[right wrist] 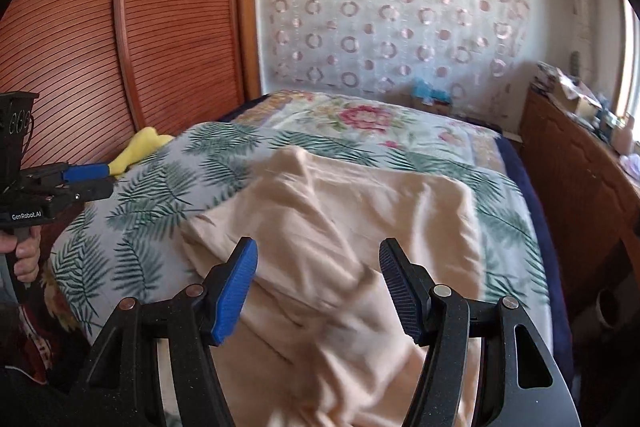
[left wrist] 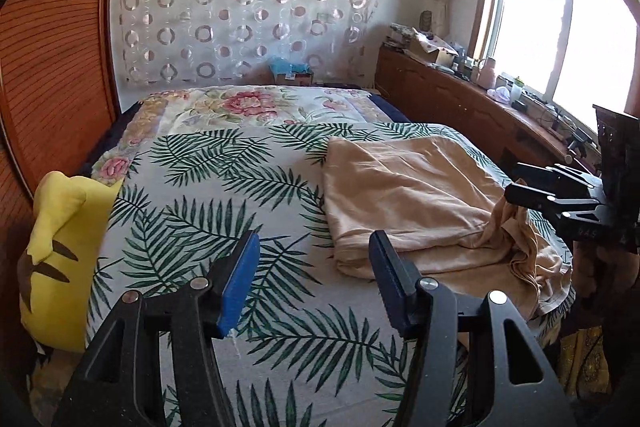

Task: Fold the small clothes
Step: 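Open the left gripper and withdraw both grippers from the folded shirt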

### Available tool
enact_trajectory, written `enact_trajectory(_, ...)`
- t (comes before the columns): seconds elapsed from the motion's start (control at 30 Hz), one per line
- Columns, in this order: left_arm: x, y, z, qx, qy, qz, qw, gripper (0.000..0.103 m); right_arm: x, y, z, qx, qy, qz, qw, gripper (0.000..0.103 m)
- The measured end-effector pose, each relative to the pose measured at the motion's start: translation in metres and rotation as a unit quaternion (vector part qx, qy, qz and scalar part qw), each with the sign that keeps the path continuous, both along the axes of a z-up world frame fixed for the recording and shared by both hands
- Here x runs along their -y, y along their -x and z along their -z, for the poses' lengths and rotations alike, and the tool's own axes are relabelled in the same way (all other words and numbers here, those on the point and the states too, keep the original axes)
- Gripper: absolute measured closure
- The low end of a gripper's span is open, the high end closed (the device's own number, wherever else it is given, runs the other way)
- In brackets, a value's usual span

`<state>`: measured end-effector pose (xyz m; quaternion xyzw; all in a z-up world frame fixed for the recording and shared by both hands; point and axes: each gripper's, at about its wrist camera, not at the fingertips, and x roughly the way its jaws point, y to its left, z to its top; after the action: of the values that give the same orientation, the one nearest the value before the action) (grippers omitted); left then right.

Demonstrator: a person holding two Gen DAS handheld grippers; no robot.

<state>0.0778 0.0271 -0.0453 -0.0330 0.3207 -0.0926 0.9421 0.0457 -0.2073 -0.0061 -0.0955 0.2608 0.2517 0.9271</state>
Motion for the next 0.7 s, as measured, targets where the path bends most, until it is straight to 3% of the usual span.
enact_trajectory(0.27,-0.029,0.005,-0.001,0.005,0.005,-0.029,0.9996,0.045,-0.06,-0.039,0.014,-0.028,0.02,-0.063,0.997,0.038)
enact_trajectory(0.47,-0.038,0.006,0.001,0.006,0.009,-0.038,0.9992,0.045,-0.086,-0.079,0.034,-0.069,0.044,-0.085,0.993,0.038)
enact_trajectory(0.7,-0.04,0.007,0.006,0.003,0.011,-0.039,0.9992,0.045,-0.123,-0.097,0.051,-0.096,0.077,-0.113,0.986,0.038)
